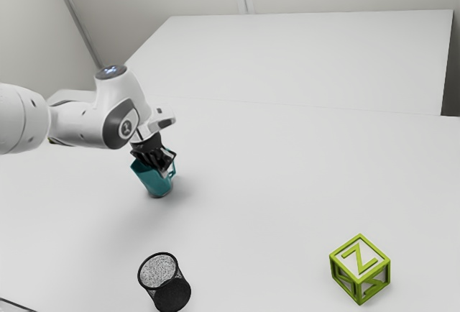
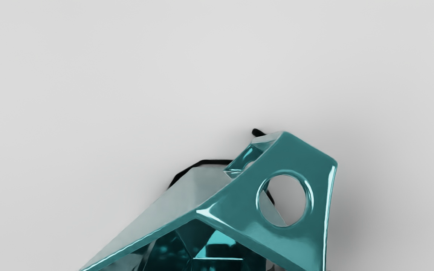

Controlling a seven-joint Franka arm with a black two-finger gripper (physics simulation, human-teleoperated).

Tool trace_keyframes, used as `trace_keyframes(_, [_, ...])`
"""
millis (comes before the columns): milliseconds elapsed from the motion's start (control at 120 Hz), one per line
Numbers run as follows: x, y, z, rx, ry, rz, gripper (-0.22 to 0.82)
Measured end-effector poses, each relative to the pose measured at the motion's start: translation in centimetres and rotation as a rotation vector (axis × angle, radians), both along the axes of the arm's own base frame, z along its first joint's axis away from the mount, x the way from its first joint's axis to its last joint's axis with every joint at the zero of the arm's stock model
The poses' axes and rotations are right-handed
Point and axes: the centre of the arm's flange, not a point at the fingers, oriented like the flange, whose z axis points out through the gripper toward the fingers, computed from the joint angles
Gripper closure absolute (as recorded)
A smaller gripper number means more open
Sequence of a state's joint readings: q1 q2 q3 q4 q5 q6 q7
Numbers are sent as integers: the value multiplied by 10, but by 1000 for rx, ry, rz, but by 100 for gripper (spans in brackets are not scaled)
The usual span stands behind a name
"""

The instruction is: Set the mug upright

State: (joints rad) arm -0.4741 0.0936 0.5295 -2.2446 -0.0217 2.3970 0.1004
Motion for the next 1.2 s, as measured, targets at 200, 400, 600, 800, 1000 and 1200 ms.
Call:
trace_keyframes(200, [3, -1, 0, 2, -3, 7, 55])
trace_keyframes(400, [10, -6, 13, 5, -24, -7, 22])
trace_keyframes(600, [16, -10, 29, -2, -36, -17, 8])
trace_keyframes(800, [18, -10, 62, -13, -63, -36, 3])
trace_keyframes(1000, [31, -4, 135, -2, -109, -71, 1])
trace_keyframes(1200, [41, 6, 228, 39, -132, -85, 1])
